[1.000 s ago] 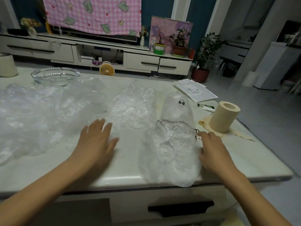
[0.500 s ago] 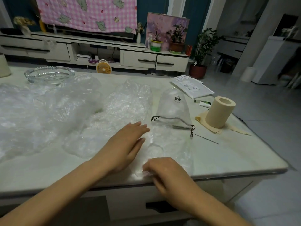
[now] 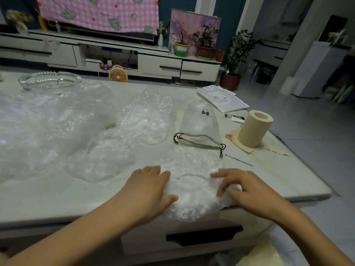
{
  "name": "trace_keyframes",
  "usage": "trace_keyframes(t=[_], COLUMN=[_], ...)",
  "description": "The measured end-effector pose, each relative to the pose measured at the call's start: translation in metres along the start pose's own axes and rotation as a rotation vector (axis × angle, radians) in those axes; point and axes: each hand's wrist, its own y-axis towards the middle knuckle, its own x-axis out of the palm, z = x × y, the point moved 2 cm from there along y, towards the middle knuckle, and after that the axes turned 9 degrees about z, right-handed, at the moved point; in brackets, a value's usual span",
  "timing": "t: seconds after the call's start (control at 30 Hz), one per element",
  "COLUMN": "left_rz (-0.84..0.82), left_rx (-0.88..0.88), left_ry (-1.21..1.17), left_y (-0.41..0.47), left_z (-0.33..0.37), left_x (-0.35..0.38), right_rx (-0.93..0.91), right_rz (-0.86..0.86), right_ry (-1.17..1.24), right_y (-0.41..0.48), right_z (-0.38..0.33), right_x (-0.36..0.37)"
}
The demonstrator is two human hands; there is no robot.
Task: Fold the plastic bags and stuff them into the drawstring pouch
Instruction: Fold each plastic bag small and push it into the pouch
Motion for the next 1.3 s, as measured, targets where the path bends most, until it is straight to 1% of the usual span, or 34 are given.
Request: trace_keyframes(t=[0.03, 0.07, 0.1, 0.13, 0.2, 0.23, 0.3, 0.37, 0.43, 0.53, 0.57, 0.63, 0.7, 0.73, 0.77, 0.83, 0.9, 0.97, 1.03, 1.1, 1.17, 1.23, 1.3], left_rz=[0.123, 0.157, 0.234, 0.223, 0.114, 0.043, -0.045, -0.133, -0.172, -0.123, -0.058, 0.133, 0.200, 0.203, 0.203, 0.247, 0.253, 0.214, 0.190, 0.144, 0.136, 0.095, 0.088], left_rx=[0.013, 0.008, -0.001, -0.025, -0.062, -0.076, -0.067, -0.064, -0.064, -0.031, 0.022, 0.213, 0.380, 0.435, 0.476, 0.515, 0.474, 0.361, 0.233, 0.118, 0.012, -0.086, -0.109], left_ry=[0.021, 0.008, -0.025, -0.077, -0.151, -0.147, -0.109, -0.121, -0.106, -0.115, -0.118, -0.122, -0.146, -0.148, -0.135, -0.124, -0.213, -0.341, -0.477, -0.620, -0.748, -0.770, -0.702], left_y=[0.001, 0.004, 0.007, 0.010, 0.015, 0.016, 0.020, 0.019, 0.016, 0.012, 0.010, 0.004, -0.004, -0.008, -0.009, -0.010, -0.010, -0.010, -0.010, -0.008, -0.006, -0.008, -0.011], left_z=[0.003, 0.005, 0.007, 0.009, 0.012, 0.010, 0.005, 0.001, -0.005, -0.006, -0.004, 0.001, 0.004, 0.003, 0.001, -0.001, -0.003, -0.006, -0.013, -0.019, -0.025, -0.029, -0.030], left_x=[-0.002, -0.001, 0.002, 0.004, 0.017, 0.025, 0.038, 0.041, 0.044, 0.037, 0.032, 0.021, 0.019, 0.021, 0.025, 0.027, 0.026, 0.021, 0.013, 0.006, 0.001, 0.002, 0.006], right_rx=[-0.024, -0.047, -0.066, -0.092, -0.122, -0.128, -0.102, -0.026, -0.006, -0.015, -0.020, -0.037, -0.055, -0.053, -0.039, -0.016, -0.041, -0.084, -0.095, -0.074, -0.032, 0.041, 0.127], right_rz=[0.144, 0.268, 0.326, 0.329, 0.258, 0.204, 0.095, 0.002, -0.036, -0.016, 0.015, 0.147, 0.298, 0.318, 0.285, 0.109, -0.059, -0.124, -0.077, 0.030, 0.117, 0.157, 0.175], right_ry=[0.053, 0.116, 0.135, 0.094, -0.092, -0.199, -0.380, -0.429, -0.427, -0.420, -0.393, -0.292, -0.158, -0.080, -0.006, 0.063, -0.061, -0.173, -0.130, -0.030, 0.071, 0.226, 0.358], right_y=[-0.001, -0.001, 0.002, 0.007, 0.023, 0.030, 0.039, 0.043, 0.042, 0.040, 0.040, 0.039, 0.032, 0.026, 0.020, 0.005, -0.006, -0.009, -0.007, -0.002, 0.005, 0.011, 0.018], right_z=[-0.005, -0.011, -0.016, -0.019, -0.015, -0.010, 0.007, 0.023, 0.030, 0.032, 0.030, 0.028, 0.025, 0.023, 0.020, 0.013, 0.009, 0.010, 0.011, 0.015, 0.021, 0.026, 0.028], right_x=[-0.001, 0.001, 0.005, 0.012, 0.028, 0.034, 0.041, 0.045, 0.048, 0.051, 0.051, 0.044, 0.031, 0.024, 0.018, 0.012, 0.015, 0.019, 0.019, 0.015, 0.008, 0.004, 0.004])
